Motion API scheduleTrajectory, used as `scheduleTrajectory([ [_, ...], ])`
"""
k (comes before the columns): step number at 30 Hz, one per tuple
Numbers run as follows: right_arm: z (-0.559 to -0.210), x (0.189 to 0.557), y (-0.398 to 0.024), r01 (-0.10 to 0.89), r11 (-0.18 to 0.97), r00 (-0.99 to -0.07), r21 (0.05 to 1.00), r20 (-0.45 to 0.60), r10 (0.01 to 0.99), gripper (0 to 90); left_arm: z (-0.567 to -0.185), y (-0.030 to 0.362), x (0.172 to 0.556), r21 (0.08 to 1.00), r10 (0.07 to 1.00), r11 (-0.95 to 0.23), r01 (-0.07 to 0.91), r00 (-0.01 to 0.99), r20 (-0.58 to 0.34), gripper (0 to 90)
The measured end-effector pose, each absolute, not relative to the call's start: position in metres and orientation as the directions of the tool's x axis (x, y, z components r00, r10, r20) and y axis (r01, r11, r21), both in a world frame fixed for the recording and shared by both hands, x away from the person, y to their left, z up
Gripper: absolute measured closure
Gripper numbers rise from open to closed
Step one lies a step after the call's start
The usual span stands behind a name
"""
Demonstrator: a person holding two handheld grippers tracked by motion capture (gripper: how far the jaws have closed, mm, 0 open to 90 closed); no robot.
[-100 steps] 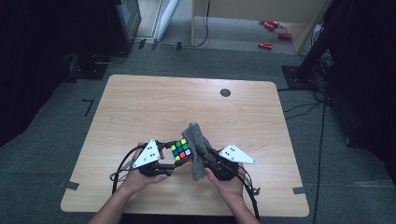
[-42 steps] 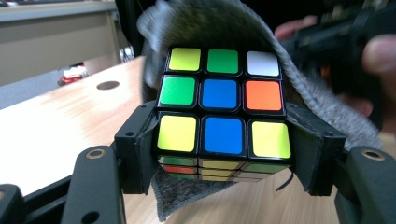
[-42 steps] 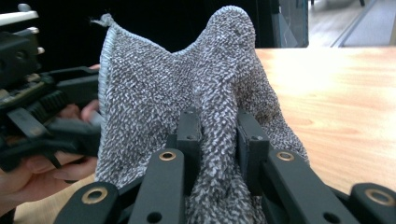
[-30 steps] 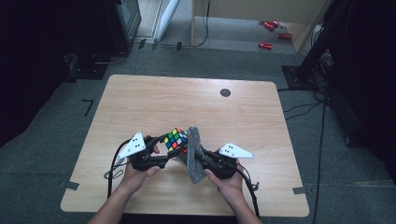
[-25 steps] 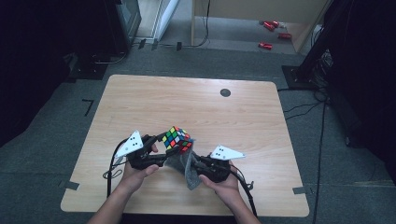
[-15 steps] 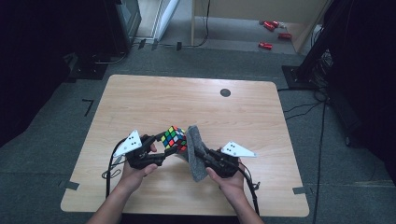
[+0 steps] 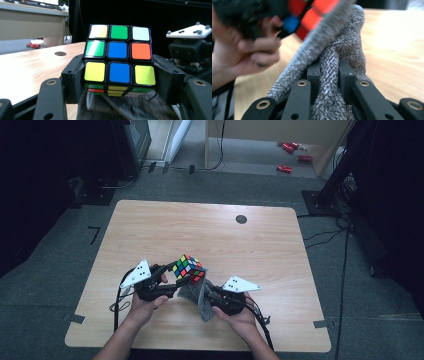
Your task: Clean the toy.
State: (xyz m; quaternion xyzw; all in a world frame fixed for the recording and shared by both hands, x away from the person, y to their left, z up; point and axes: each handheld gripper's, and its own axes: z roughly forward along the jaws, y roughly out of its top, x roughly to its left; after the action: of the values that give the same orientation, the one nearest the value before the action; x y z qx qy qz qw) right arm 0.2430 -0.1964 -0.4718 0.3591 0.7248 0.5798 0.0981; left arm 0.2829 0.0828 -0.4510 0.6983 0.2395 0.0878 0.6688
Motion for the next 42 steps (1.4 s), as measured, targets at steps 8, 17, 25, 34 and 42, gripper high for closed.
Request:
scheduleTrajectory([
  [8,-0.460,0.242,-0.215,0.367,-0.065,-0.661,0.928,0.309,0.684,76.4,-0.455,0.074,0.281,0.974,0.424,-0.023,0.224,0.885,-0.193,34.5],
  [17,-0.471,0.237,-0.187,0.387,0.106,-0.734,0.916,0.236,0.636,76.2,-0.451,0.080,0.281,0.976,0.462,0.025,0.215,0.864,-0.202,34.5],
  [25,-0.457,0.240,-0.213,0.351,-0.067,-0.633,0.934,0.290,0.717,76.3,-0.452,0.077,0.280,0.976,0.441,0.014,0.218,0.875,-0.202,34.5],
  [34,-0.467,0.235,-0.191,0.374,0.068,-0.712,0.925,0.240,0.659,76.5,-0.453,0.074,0.278,0.975,0.466,0.038,0.220,0.859,-0.212,34.5],
  [42,-0.475,0.225,-0.159,0.396,0.100,-0.764,0.913,0.267,0.587,76.4,-0.451,0.083,0.280,0.945,0.482,0.185,0.270,0.813,-0.327,34.5],
])
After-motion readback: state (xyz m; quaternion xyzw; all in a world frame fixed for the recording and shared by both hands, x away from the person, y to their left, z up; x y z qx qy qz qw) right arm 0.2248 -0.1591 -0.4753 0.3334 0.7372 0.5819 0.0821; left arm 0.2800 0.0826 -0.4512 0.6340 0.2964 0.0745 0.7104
